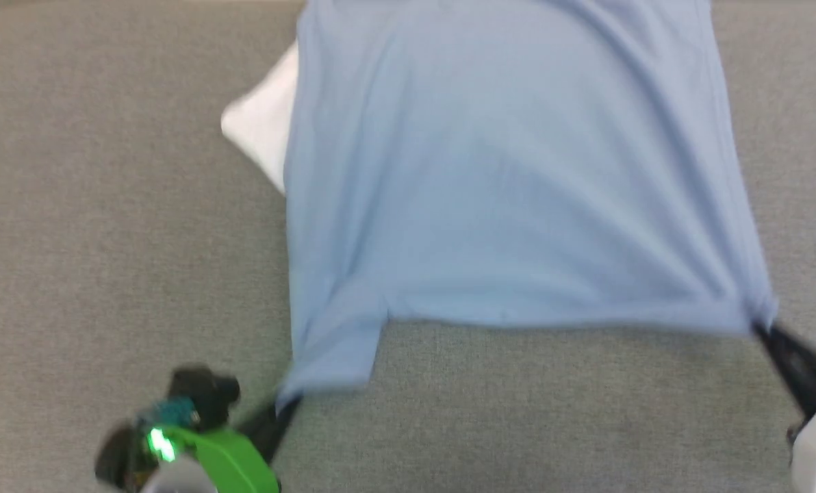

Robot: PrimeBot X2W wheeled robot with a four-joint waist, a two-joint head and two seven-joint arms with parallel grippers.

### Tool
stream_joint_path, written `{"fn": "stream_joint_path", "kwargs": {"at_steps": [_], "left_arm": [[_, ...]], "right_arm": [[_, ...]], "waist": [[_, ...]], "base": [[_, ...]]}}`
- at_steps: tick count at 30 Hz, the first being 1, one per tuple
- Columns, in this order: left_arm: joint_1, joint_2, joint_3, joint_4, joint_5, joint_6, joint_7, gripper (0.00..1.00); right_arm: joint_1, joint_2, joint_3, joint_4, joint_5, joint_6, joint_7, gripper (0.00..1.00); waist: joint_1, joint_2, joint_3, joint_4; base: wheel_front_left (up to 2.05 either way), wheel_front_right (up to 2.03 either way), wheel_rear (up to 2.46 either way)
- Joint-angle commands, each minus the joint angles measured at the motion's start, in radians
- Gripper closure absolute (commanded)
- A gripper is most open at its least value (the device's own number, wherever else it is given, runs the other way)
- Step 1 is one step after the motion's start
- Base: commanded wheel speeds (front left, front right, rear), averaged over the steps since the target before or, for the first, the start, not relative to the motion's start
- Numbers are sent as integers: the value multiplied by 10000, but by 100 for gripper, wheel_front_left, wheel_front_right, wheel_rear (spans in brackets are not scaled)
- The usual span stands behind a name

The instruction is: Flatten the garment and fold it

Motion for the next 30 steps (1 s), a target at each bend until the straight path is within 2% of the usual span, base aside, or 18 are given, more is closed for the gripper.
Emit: {"fn": "stream_joint_path", "kwargs": {"at_steps": [1, 6, 12, 18, 24, 30], "left_arm": [[398, -151, -135, 163, -297, -101, 113, 100], [1222, -482, -437, 827, -1270, -522, 471, 100], [1841, -613, -617, 1102, -1989, -771, 882, 100], [2532, -192, -726, 685, -3004, -1050, 1584, 100], [2568, 337, -357, 290, -2826, -929, 938, 100], [1992, 664, 137, 37, -2113, -980, 260, 100]], "right_arm": [[301, 123, 5, 92, 130, -19, 136, 100], [1362, 326, 412, 558, 616, -19, 980, 100], [2347, 466, 839, 950, 1116, -19, 1541, 100], [3195, 432, 745, 1153, 1520, -19, 2443, 100], [3508, 315, 254, 747, 1561, -19, 2390, 100], [2856, 169, -64, 231, 1239, -19, 1737, 100]], "waist": [[1, -1, -503, 2], [1, -1, -884, -3], [1, -1, -1139, 38], [1, -1, -1444, 121], [1, -1, -1769, 197], [1, -1, -1907, 191]], "base": [[0, 0, 0], [0, 0, 0], [0, 0, 0], [0, 0, 0], [0, 0, 0], [0, 0, 0]]}}
